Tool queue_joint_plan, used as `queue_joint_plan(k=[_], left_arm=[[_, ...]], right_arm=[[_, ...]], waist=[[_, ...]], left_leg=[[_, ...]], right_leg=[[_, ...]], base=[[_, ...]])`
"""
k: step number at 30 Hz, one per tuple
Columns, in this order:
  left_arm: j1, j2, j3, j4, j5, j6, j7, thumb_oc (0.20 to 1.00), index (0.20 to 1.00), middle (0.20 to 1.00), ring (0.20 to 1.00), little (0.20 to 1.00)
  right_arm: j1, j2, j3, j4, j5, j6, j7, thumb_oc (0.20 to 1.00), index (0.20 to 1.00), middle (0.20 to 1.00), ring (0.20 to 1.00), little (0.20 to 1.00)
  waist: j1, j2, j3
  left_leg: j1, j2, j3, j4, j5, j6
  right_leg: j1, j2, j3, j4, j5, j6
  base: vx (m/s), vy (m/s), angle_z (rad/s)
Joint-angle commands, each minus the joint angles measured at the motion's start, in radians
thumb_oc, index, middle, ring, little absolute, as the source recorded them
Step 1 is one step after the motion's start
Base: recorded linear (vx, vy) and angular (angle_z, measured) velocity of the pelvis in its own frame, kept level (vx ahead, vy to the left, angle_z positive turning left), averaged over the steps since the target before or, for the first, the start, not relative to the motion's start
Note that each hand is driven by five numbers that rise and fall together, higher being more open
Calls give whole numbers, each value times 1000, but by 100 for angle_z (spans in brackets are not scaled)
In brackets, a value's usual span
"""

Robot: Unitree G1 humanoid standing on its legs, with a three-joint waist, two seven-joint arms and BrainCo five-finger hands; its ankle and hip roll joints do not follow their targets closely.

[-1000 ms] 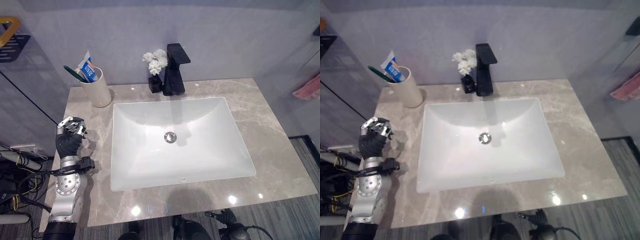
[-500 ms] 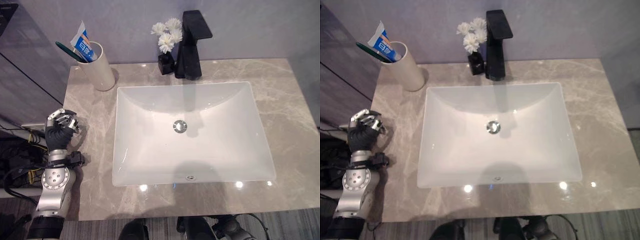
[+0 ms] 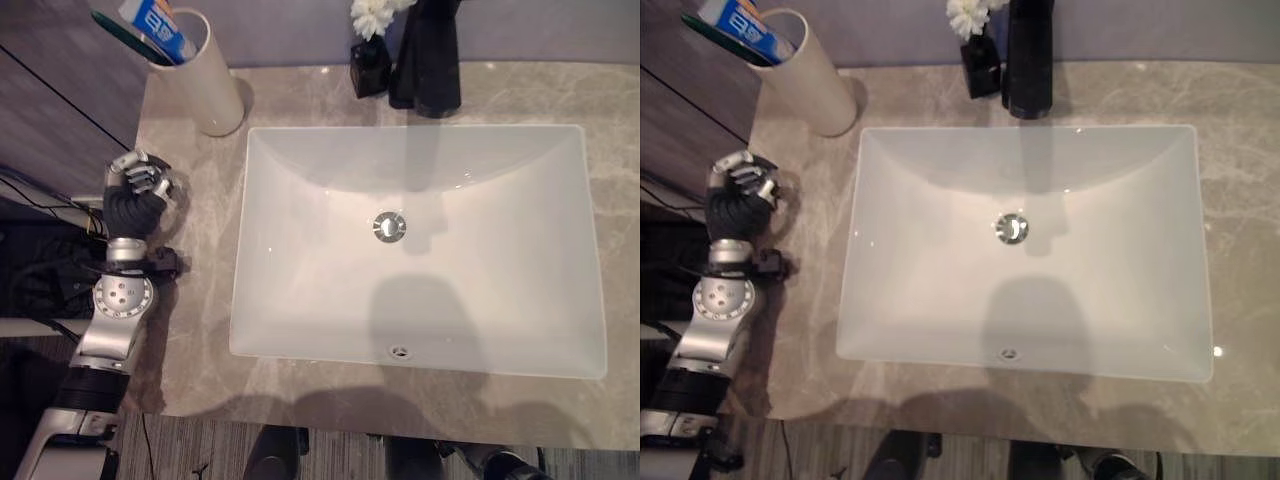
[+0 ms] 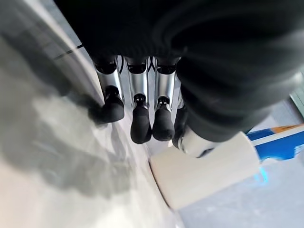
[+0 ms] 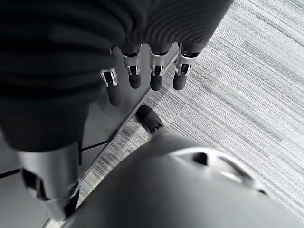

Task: Put brush and paste in cup on sink, flatten towel.

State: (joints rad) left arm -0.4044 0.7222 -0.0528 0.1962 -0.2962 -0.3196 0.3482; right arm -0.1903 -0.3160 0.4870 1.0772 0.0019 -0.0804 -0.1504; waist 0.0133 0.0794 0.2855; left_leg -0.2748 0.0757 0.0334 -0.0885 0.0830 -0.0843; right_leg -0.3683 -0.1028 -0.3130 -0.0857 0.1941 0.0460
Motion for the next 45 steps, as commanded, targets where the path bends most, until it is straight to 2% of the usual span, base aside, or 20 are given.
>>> queue_joint_plan(k=[1, 11, 25, 34, 45], left_arm=[[-111, 83, -15, 76, 46, -11, 59, 200, 200, 200, 200, 200], [-224, 131, -60, 164, 71, 13, 93, 200, 200, 200, 200, 200], [-344, 137, -135, 219, 96, 25, 109, 200, 200, 200, 200, 200], [-397, 121, -174, 252, 99, 28, 113, 200, 200, 200, 200, 200], [-442, 78, -213, 270, 94, 31, 113, 200, 200, 200, 200, 200]], right_arm=[[-226, 87, -11, -58, 39, -72, -72, 1000, 1000, 1000, 1000, 1000], [-197, 85, -8, -62, 48, -76, -70, 1000, 1000, 1000, 1000, 1000], [-192, 76, 8, -80, 89, -85, -37, 1000, 1000, 1000, 1000, 1000], [-185, 76, -7, -65, 83, -82, -61, 1000, 1000, 1000, 1000, 1000], [-182, 83, -3, -73, 95, -85, -66, 1000, 1000, 1000, 1000, 1000]], waist=[[0, -32, 2], [-26, -43, 11], [-51, -44, 18], [-64, -27, 20], [-81, -32, 21]], left_leg=[[-12, -81, 29, 1, 19, 24], [-36, -73, 36, 1, 19, 19], [-54, -70, 59, 1, 22, 19], [-55, -71, 59, 1, 18, 13], [-51, -66, 75, 1, 14, 12]], right_leg=[[91, -57, 41, -2, -22, 132], [64, -55, 53, -2, -18, 136], [25, -54, 91, -2, -3, 137], [23, -57, 87, -2, -6, 138], [16, -47, 106, -2, -7, 135]], base=[[0, 0, 0], [0, 0, 0], [2, 5, -4], [7, 0, -1], [0, -1, 0]])
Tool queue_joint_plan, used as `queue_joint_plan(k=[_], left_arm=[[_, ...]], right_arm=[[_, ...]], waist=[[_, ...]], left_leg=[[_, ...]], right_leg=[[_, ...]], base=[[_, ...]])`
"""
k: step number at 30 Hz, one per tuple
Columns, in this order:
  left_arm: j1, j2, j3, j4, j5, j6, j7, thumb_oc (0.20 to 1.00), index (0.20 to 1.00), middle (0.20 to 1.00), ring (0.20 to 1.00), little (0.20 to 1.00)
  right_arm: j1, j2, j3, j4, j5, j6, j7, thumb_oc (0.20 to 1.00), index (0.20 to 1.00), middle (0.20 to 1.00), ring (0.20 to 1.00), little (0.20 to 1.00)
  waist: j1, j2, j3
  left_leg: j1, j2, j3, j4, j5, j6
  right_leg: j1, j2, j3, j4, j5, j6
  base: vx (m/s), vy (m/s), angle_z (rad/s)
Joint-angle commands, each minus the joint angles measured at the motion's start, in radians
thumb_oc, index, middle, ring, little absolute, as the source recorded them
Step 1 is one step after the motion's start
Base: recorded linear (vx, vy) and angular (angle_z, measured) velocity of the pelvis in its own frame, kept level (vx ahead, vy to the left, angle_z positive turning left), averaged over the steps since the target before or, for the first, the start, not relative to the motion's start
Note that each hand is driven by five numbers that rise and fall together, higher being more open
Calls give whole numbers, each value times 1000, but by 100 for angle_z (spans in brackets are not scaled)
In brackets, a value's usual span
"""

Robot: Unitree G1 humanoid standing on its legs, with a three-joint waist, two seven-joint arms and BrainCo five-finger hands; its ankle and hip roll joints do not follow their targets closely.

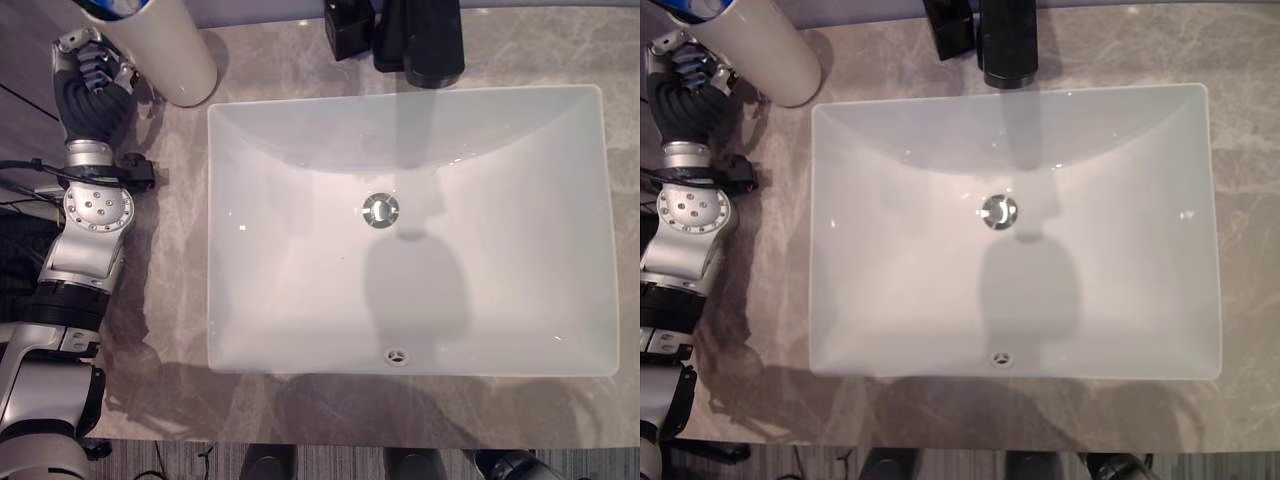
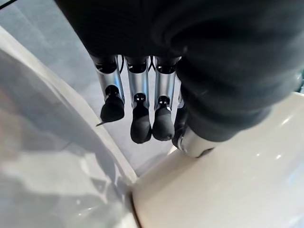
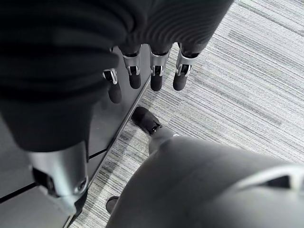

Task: Put brush and paste in cup on sink, flatten towel.

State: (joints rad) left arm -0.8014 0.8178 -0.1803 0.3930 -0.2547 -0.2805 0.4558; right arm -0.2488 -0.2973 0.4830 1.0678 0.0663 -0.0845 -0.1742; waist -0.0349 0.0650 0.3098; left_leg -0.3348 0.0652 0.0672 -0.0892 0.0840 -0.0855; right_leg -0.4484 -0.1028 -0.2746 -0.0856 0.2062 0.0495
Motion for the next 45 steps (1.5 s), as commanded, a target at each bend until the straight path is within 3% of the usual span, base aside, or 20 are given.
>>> queue_joint_plan(k=[1, 7, 11, 24, 29, 34, 45], left_arm=[[-47, -25, -86, 71, 51, -9, 7, 200, 200, 200, 200, 200], [-32, -140, -84, 50, 21, -15, 16, 200, 200, 200, 200, 200], [-45, -174, -99, 44, 25, -13, 17, 200, 200, 200, 200, 200], [-89, -213, -105, 50, 54, 0, 42, 200, 200, 200, 200, 200], [-63, -226, -59, 60, 209, 49, 162, 200, 200, 200, 200, 200], [65, -257, 66, -11, 281, 58, 253, 200, 200, 200, 200, 200], [343, -309, 190, -246, 356, 6, 275, 200, 200, 200, 200, 200]], right_arm=[[-123, 65, 0, -58, 30, -80, -44, 1000, 1000, 1000, 1000, 1000], [-123, 72, -8, -33, 35, -74, -58, 1000, 1000, 1000, 1000, 1000], [-121, 75, -11, -36, 42, -74, -62, 1000, 1000, 1000, 1000, 1000], [-119, 73, -8, -50, 45, -79, -63, 1000, 1000, 1000, 1000, 1000], [-100, 74, -10, -34, 36, -87, -69, 1000, 1000, 1000, 1000, 1000], [-78, 70, -19, -17, 28, -90, -67, 1000, 1000, 1000, 1000, 1000], [12, 60, -44, -41, -9, -86, -38, 1000, 1000, 1000, 1000, 1000]], waist=[[-34, -19, -2], [-42, -20, 3], [-48, -17, 0], [-61, -19, 3], [-60, -29, -10], [-48, -51, -37], [-22, -85, -111]], left_leg=[[10, -54, 44, 2, 12, 14], [24, -49, 61, 2, 8, 17], [27, -47, 64, 2, 8, 17], [30, -38, 84, 2, 7, 15], [50, -32, 90, 2, 0, 12], [114, -35, 103, 2, -26, 20], [217, -40, 99, 2, -54, 31]], right_leg=[[95, -46, 69, -2, -19, 131], [95, -39, 91, -2, -22, 126], [94, -35, 94, -2, -23, 124], [83, -23, 110, -2, -22, 121], [94, -20, 110, -2, -27, 119], [147, -15, 118, -2, -43, 115], [250, -19, 104, -2, -63, 113]], base=[[-1, -10, -5], [0, -10, -10], [6, -14, -10], [2, -4, -2], [10, -5, -12], [36, 33, -7], [15, 35, -3]])
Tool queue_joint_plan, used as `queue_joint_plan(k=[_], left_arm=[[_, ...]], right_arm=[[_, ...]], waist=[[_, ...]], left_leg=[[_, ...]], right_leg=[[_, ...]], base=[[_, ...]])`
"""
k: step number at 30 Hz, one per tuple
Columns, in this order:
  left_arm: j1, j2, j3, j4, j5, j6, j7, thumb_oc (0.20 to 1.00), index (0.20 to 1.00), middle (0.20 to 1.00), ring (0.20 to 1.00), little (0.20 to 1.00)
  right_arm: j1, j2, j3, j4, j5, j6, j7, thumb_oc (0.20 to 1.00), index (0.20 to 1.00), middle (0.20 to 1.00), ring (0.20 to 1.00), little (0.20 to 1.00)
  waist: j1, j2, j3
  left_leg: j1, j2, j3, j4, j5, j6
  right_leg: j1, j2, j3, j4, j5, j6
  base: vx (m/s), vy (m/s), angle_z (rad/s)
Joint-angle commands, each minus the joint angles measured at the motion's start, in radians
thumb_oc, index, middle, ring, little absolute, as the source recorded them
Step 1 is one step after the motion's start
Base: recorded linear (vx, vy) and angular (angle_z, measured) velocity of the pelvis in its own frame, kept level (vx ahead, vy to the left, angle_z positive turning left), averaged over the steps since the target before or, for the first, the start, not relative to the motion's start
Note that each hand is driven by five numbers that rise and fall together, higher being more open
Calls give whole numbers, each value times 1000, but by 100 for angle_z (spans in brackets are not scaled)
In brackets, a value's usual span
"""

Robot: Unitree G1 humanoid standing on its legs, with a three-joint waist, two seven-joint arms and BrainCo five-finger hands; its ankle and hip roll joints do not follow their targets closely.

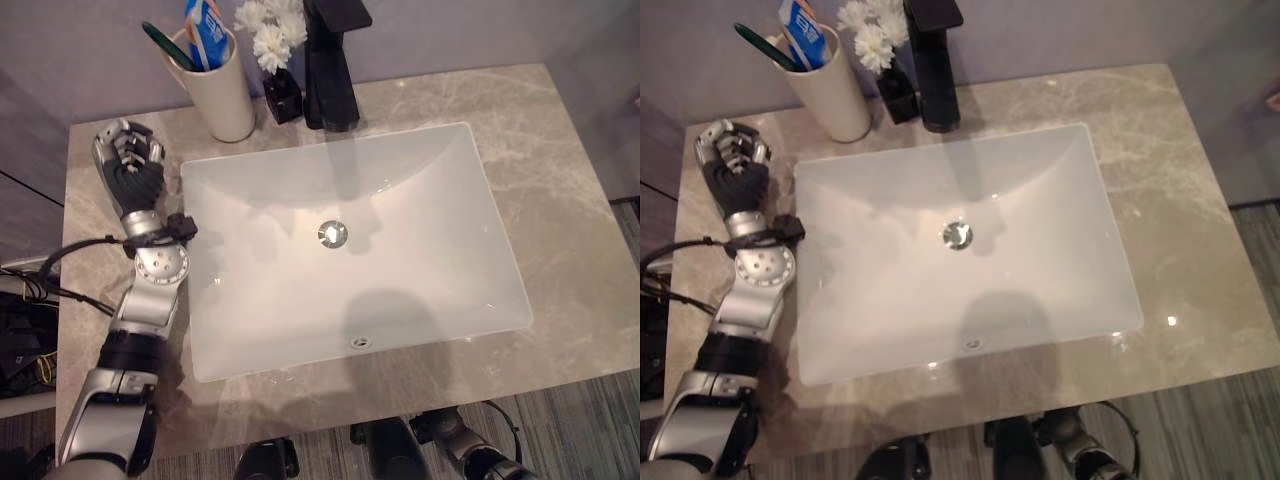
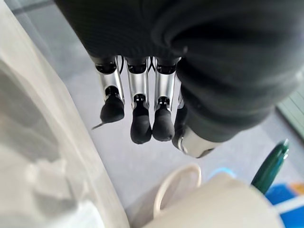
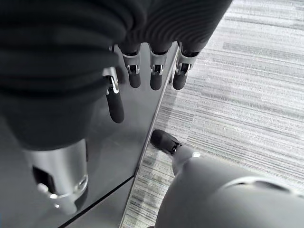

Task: Put brush and paste in cup on sink, flatten towel.

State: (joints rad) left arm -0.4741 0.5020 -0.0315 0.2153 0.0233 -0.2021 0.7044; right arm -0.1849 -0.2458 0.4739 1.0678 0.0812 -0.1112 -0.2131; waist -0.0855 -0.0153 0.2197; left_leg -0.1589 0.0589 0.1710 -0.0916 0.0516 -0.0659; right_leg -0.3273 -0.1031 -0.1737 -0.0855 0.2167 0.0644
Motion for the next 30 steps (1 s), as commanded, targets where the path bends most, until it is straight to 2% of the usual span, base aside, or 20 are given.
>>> queue_joint_plan(k=[1, 2, 3, 4, 6, 7, 12, 15, 16, 18, 20, 21, 22, 23, 24, 29, 30], left_arm=[[57, 6, 51, -94, 89, -78, 19, 200, 200, 200, 200, 200], [80, 27, 43, -121, 134, -76, 7, 200, 200, 200, 200, 200], [131, 77, 30, -198, 257, -67, -20, 200, 200, 200, 200, 200], [196, 102, 19, -273, 309, -92, -55, 200, 200, 200, 200, 200], [345, 62, 22, -376, 289, -144, -109, 200, 200, 200, 200, 200], [451, 36, 28, -401, 254, -171, -148, 200, 200, 200, 200, 200], [585, 25, -11, -444, 191, -209, -209, 200, 200, 200, 200, 200], [565, 55, -79, -438, 189, -211, -241, 200, 200, 200, 200, 200], [565, 55, -80, -438, 189, -212, -241, 200, 200, 200, 200, 200], [515, 75, -134, -435, 208, -213, -251, 200, 200, 200, 200, 200], [490, 81, -159, -433, 224, -213, -258, 200, 200, 200, 200, 200], [472, 84, -168, -426, 232, -211, -255, 200, 200, 200, 200, 200], [455, 89, -173, -430, 232, -209, -251, 200, 200, 200, 200, 200], [435, 89, -180, -432, 239, -204, -250, 200, 200, 200, 200, 200], [410, 95, -190, -433, 262, -202, -250, 200, 200, 200, 200, 200], [378, 74, -226, -421, 255, -204, -250, 200, 200, 200, 200, 200], [373, 53, -236, -410, 247, -200, -251, 200, 200, 200, 200, 200]], right_arm=[[-36, 5, -37, -59, -27, -61, 7, 1000, 1000, 1000, 1000, 1000], [-27, 1, -38, -75, -27, -65, 13, 1000, 1000, 1000, 1000, 1000], [-9, -9, -38, -99, -27, -70, 32, 1000, 1000, 1000, 1000, 1000], [5, -19, -38, -121, -25, -78, 53, 1000, 1000, 1000, 1000, 1000], [45, -44, -69, -161, -36, -83, 49, 1000, 1000, 1000, 1000, 1000], [92, -58, -128, -192, -23, -87, 36, 1000, 1000, 1000, 1000, 1000], [187, -73, -258, -225, 21, -106, -3, 1000, 1000, 1000, 1000, 1000], [238, -76, -308, -296, 35, -121, -37, 1000, 1000, 1000, 1000, 1000], [238, -76, -309, -296, 35, -120, -37, 1000, 1000, 1000, 1000, 1000], [268, -79, -330, -364, 36, -139, -56, 1000, 1000, 1000, 1000, 1000], [284, -86, -322, -392, 21, -146, -46, 1000, 1000, 1000, 1000, 1000], [287, -95, -320, -411, 8, -145, -47, 1000, 1000, 1000, 1000, 1000], [291, -106, -316, -437, -13, -144, -51, 1000, 1000, 1000, 1000, 1000], [292, -117, -312, -443, -42, -139, -60, 1000, 1000, 1000, 1000, 1000], [300, -132, -314, -463, -86, -135, -74, 1000, 1000, 1000, 1000, 1000], [327, -137, -367, -494, -84, -144, -102, 1000, 1000, 1000, 1000, 1000], [311, -135, -398, -520, -84, -149, -128, 1000, 1000, 1000, 1000, 1000]], waist=[[28, -8, -29], [29, -8, -35], [32, -12, -39], [39, -14, -45], [38, -28, -68], [41, -38, -84], [39, -53, -105], [8, -54, -102], [9, -54, -102], [-24, -54, -88], [-36, -58, -73], [-29, -59, -57], [-16, -55, -46], [1, -48, -40], [7, -43, -45], [-7, -50, -56], [1, -41, -78]], left_leg=[[62, -36, -7, 4, -26, 14], [72, -37, -9, 4, -28, 15], [90, -37, -16, 4, -32, 16], [107, -36, -22, 4, -41, 18], [126, -42, -27, 4, -42, 26], [148, -48, -25, 4, -52, 36], [210, -68, -22, 4, -74, 67], [235, -83, 0, 5, -84, 82], [235, -83, 0, 5, -84, 82], [226, -96, 41, 4, -83, 90], [224, -96, 69, 4, -82, 92], [225, -88, 90, 4, -79, 92], [224, -77, 119, 4, -75, 88], [225, -61, 151, 6, -76, 83], [231, -46, 168, 5, -88, 78], [228, -32, 220, 5, -75, 81], [207, -24, 279, 4, -67, 85]], right_leg=[[150, -20, -2, 2, -79, 98], [160, -19, -4, 6, -81, 97], [180, -19, -11, 12, -89, 97], [196, -18, -17, 25, -105, 98], [203, -24, -25, 56, -110, 103], [212, -28, -27, 80, -116, 108], [232, -45, -36, 155, -144, 119], [223, -55, -2, 167, -122, 136], [223, -55, -1, 167, -122, 136], [178, -66, 35, 161, -64, 156], [148, -76, 29, 174, -32, 170], [131, -94, -6, 198, -26, 175], [123, -128, -99, 223, -35, 174], [134, -174, -225, 256, -59, 168], [164, -204, -292, 318, -103, 175], [205, -202, -267, 380, -141, 172], [273, -229, -302, 400, -157, 167]], base=[[10, 51, -1], [-9, 42, 1], [-17, 51, 4], [-41, 60, 15], [-64, 77, 24], [-65, 91, 14], [-45, 86, -5], [-100, 121, 3], [-129, 112, -13], [-199, 125, -33], [-188, 91, -58], [-192, 65, -80], [-200, 88, -103], [-158, 116, -110], [-116, 65, -106], [-96, -11, -75], [-142, -3, -51]])
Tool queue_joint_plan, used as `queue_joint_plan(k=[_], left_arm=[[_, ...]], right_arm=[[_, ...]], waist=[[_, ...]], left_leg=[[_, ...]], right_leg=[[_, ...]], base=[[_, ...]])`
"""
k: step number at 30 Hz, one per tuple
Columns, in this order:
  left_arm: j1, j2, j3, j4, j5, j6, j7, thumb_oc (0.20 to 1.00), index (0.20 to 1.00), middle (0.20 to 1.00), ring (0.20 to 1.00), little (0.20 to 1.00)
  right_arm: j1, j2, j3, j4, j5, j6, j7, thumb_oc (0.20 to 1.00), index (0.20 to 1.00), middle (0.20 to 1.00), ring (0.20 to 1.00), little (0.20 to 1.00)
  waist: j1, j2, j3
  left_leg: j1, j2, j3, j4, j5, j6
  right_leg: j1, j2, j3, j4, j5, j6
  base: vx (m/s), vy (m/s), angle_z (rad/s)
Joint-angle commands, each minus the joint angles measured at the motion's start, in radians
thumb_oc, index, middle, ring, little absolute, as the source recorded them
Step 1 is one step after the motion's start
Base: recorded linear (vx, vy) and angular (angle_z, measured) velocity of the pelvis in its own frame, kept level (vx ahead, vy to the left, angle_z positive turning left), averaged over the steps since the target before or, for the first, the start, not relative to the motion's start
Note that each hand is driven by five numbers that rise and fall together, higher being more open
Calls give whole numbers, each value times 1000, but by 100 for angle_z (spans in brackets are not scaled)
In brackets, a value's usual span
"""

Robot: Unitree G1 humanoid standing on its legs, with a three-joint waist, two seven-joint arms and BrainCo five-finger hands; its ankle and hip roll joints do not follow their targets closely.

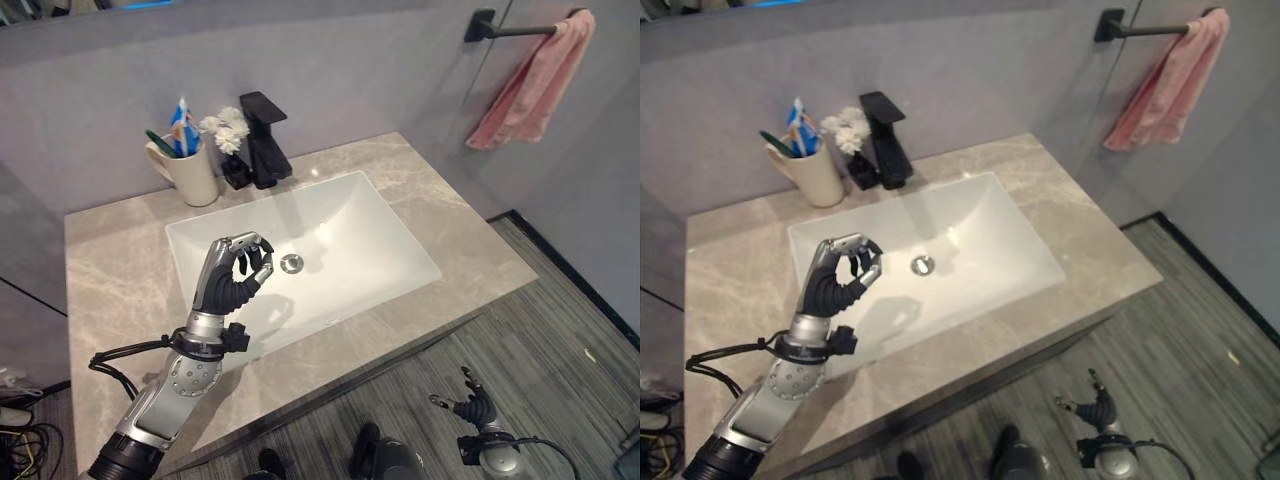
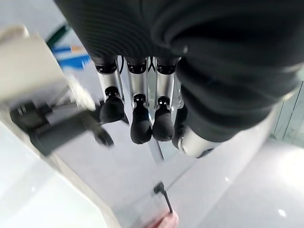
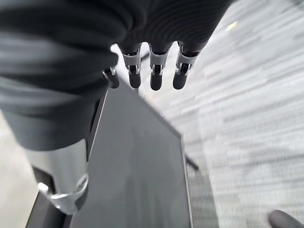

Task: Put brush and paste in cup on sink, flatten towel.

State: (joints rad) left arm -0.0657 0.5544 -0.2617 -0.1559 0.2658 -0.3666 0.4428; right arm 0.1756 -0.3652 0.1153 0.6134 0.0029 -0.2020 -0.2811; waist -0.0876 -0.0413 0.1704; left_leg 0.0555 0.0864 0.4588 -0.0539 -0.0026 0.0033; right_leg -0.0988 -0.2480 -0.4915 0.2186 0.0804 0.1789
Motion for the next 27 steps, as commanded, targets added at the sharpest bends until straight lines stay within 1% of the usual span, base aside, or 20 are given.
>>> queue_joint_plan(k=[1, 2, 3, 4, 6, 7, 8, 9, 10, 11, 12, 15, 16, 18, 19, 21, 22, 23, 24, 27], left_arm=[[-36, 0, -7, -37, 5, -36, 11, 200, 200, 200, 200, 200], [-36, 0, -7, -37, 5, -36, 11, 200, 200, 200, 200, 200], [-36, -19, -1, -29, -3, -29, 24, 200, 200, 200, 200, 200], [-35, -24, 0, -26, -8, -27, 28, 200, 200, 200, 200, 200], [-33, -31, 6, -10, -9, -29, 41, 200, 200, 200, 200, 200], [-25, -36, 13, -8, -10, -27, 42, 200, 200, 200, 200, 200], [-13, -40, 17, -5, -14, -28, 41, 200, 200, 200, 200, 200], [-6, -45, 19, -1, -15, -26, 41, 200, 200, 200, 200, 200], [-2, -54, 16, 11, -9, -25, 37, 200, 200, 200, 200, 200], [-2, -55, 15, 13, -8, -26, 38, 200, 200, 200, 200, 200], [-10, -73, 6, 28, -11, -22, 37, 200, 200, 200, 200, 200], [-34, -99, -13, 60, -9, -21, 36, 200, 200, 200, 200, 200], [-45, -106, -20, 72, -5, -18, 36, 200, 200, 200, 200, 200], [-72, -124, -23, 97, 2, -10, 45, 200, 200, 200, 200, 200], [-75, -125, -24, 100, 2, -11, 46, 200, 200, 200, 200, 200], [-91, -139, -22, 120, -1, -7, 56, 200, 200, 200, 200, 200], [-90, -147, -22, 138, 0, -2, 63, 200, 200, 200, 200, 200], [-92, -147, -22, 140, 1, -3, 64, 200, 200, 200, 200, 200], [-91, -149, -14, 158, 3, 0, 67, 200, 200, 200, 200, 200], [-73, -137, -6, 179, 8, 3, 60, 200, 200, 200, 200, 200]], right_arm=[[-47, -16, -40, -68, -6, -56, -61, 1000, 1000, 1000, 1000, 1000], [-47, -16, -40, -68, -6, -56, -61, 1000, 1000, 1000, 1000, 1000], [-70, -8, -62, -108, -24, -62, -105, 1000, 1000, 1000, 1000, 1000], [-82, -9, -63, -126, -40, -63, -124, 1000, 1000, 1000, 1000, 1000], [-101, -7, -50, -148, -64, -64, -145, 1000, 1000, 1000, 1000, 1000], [-111, -9, -47, -164, -77, -64, -152, 1000, 1000, 1000, 1000, 1000], [-117, -12, -50, -161, -87, -63, -159, 1000, 1000, 1000, 1000, 1000], [-116, -16, -54, -176, -95, -63, -168, 1000, 1000, 1000, 1000, 1000], [-110, -20, -54, -186, -98, -66, -160, 1000, 1000, 1000, 1000, 1000], [-108, -21, -54, -187, -98, -65, -159, 1000, 1000, 1000, 1000, 1000], [-107, -24, -63, -190, -89, -70, -163, 1000, 1000, 1000, 1000, 1000], [-100, -34, -71, -195, -81, -75, -165, 1000, 1000, 1000, 1000, 1000], [-98, -40, -70, -195, -85, -77, -165, 1000, 1000, 1000, 1000, 1000], [-96, -62, -67, -218, -100, -80, -158, 1000, 1000, 1000, 1000, 1000], [-97, -63, -68, -218, -100, -80, -158, 1000, 1000, 1000, 1000, 1000], [-116, -77, -54, -211, -106, -84, -158, 1000, 1000, 1000, 1000, 1000], [-132, -80, -36, -208, -110, -85, -155, 1000, 1000, 1000, 1000, 1000], [-133, -80, -35, -207, -110, -85, -156, 1000, 1000, 1000, 1000, 1000], [-156, -81, -15, -192, -109, -90, -144, 1000, 1000, 1000, 1000, 1000], [-196, -76, 23, -172, -105, -95, -124, 1000, 1000, 1000, 1000, 1000]], waist=[[7, -15, -29], [7, -15, -29], [15, -13, -56], [19, -14, -62], [37, -18, -69], [46, -16, -68], [55, -13, -67], [56, -12, -65], [47, -14, -65], [50, -13, -66], [36, -7, -66], [25, 4, -56], [22, 6, -49], [23, 13, -25], [22, 14, -23], [34, 16, -6], [46, 12, 8], [46, 12, 8], [59, 8, 18], [86, 2, 30]], left_leg=[[-5, -52, -6, -33, -14, 16], [-5, -52, -6, -33, -14, 16], [-23, -53, 64, -30, -2, 26], [-28, -51, 88, -29, 2, 28], [-33, -31, 152, -25, 21, 15], [-28, -16, 186, -22, 31, 9], [-26, -4, 202, -17, 34, 3], [-25, 16, 219, -1, 45, -11], [-29, 35, 234, 6, 57, -22], [-28, 39, 237, 8, 59, -26], [-33, 65, 255, 13, 84, -46], [-38, 106, 254, 12, 125, -84], [-41, 113, 235, 12, 134, -94], [-63, 118, 144, 20, 146, -119], [-65, 119, 142, 22, 146, -119], [-96, 96, 4, 32, 129, -124], [-120, 75, -79, 52, 124, -107], [-122, 76, -79, 56, 121, -107], [-134, 45, -191, 77, 94, -98], [-147, -38, -389, 122, 36, -69]], right_leg=[[45, -84, 19, 94, -20, 54], [45, -84, 19, 94, -20, 54], [108, -87, -4, 105, -6, 64], [121, -80, -7, 98, -3, 66], [146, -57, -33, 35, -18, 62], [144, -58, -60, 22, -24, 59], [145, -61, -92, 14, -35, 52], [149, -50, -99, -9, -50, 40], [161, -20, -82, -67, -76, 28], [164, -14, -80, -74, -75, 24], [174, 25, -65, -131, -100, 12], [186, 79, -13, -203, -105, -9], [188, 93, 3, -217, -106, -11], [186, 116, 45, -228, -112, -19], [187, 117, 44, -227, -113, -20], [181, 128, 83, -232, -117, -23], [166, 135, 108, -227, -103, -35], [165, 135, 108, -226, -103, -35], [153, 145, 160, -228, -94, -40], [138, 169, 258, -218, -94, -54]], base=[[-143, -3, -174], [-104, -26, -200], [-145, -49, -147], [-174, -85, -40], [-93, -118, -118], [-76, -148, -182], [-76, -221, -209], [-75, -305, -136], [-62, -270, -118], [-71, -309, -59], [-41, -286, -52], [-22, -261, -57], [-6, -256, -58], [-6, -202, -63], [-13, -122, -85], [-25, -140, -78], [-42, -115, -61], [-30, -146, -90], [36, -108, -82], [65, -101, -92]])
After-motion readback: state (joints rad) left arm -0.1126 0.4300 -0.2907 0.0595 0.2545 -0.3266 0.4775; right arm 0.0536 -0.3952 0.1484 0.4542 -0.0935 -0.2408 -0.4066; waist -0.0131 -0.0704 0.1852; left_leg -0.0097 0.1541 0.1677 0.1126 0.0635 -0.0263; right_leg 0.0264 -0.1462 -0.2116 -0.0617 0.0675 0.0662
